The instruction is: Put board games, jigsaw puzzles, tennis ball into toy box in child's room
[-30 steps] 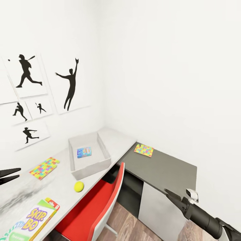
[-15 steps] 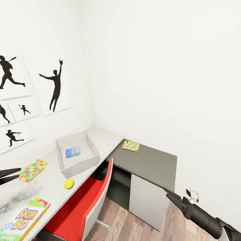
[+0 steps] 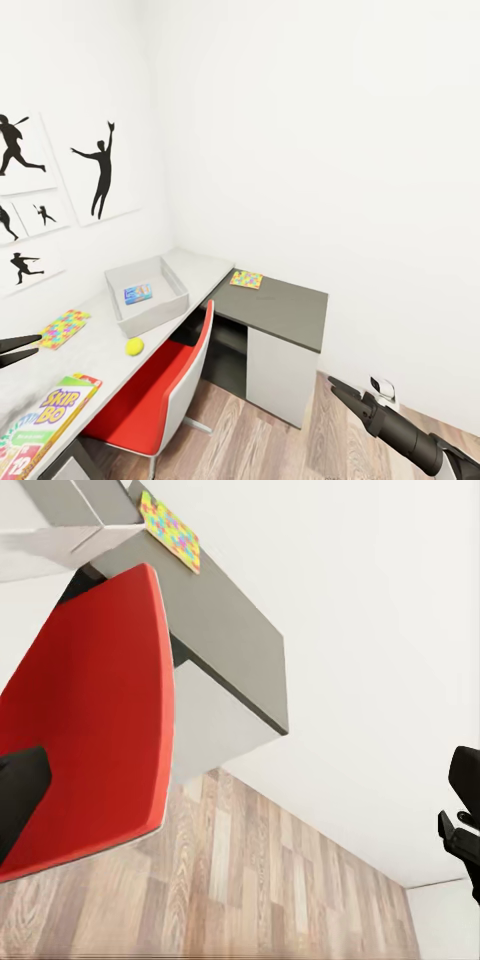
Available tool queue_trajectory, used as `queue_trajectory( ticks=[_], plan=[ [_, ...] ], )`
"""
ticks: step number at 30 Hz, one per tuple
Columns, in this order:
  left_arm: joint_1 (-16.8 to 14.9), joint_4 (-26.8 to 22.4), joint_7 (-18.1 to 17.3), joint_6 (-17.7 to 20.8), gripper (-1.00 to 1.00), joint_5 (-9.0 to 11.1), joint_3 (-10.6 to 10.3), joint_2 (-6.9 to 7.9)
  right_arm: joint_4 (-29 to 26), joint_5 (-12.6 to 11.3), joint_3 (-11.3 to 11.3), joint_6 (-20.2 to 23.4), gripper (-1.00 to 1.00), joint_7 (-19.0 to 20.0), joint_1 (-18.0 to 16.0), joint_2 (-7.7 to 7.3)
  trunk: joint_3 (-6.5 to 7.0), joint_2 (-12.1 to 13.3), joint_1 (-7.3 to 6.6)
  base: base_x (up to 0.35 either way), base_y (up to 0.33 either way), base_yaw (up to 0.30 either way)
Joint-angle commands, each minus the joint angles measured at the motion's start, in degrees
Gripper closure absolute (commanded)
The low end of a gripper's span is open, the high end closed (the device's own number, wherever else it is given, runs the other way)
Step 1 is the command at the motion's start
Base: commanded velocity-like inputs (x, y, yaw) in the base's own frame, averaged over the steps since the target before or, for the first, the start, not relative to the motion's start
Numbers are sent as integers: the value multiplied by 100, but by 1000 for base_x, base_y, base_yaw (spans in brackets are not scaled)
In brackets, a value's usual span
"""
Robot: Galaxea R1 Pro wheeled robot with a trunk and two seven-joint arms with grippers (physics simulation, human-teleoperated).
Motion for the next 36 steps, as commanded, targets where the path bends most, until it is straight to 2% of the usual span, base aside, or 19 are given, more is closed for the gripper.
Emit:
queue_trajectory(
  ticks=[1, 11, 22, 36],
  plan=[
    [-4, 0, -28, 61, -100, -9, 0, 1, 0, -15, -2, 60, -100, 12, -3, -1, -14, -13, 0, -309, 0, -23],
    [-9, 0, -28, 60, -100, -6, 0, 1, 0, -19, -2, 63, -100, 8, -3, -1, 4, -13, 0, -286, 0, -170],
    [-9, 0, -28, 59, -100, -5, 0, 1, 0, -27, -1, 65, -100, 6, -5, -1, 41, -13, 0, -89, 13, -255],
    [-6, 0, -28, 59, -100, -5, 0, 1, 0, -30, 3, 68, -100, -154, -4, -1, 92, -13, 0, -157, 129, -262]
  ],
)
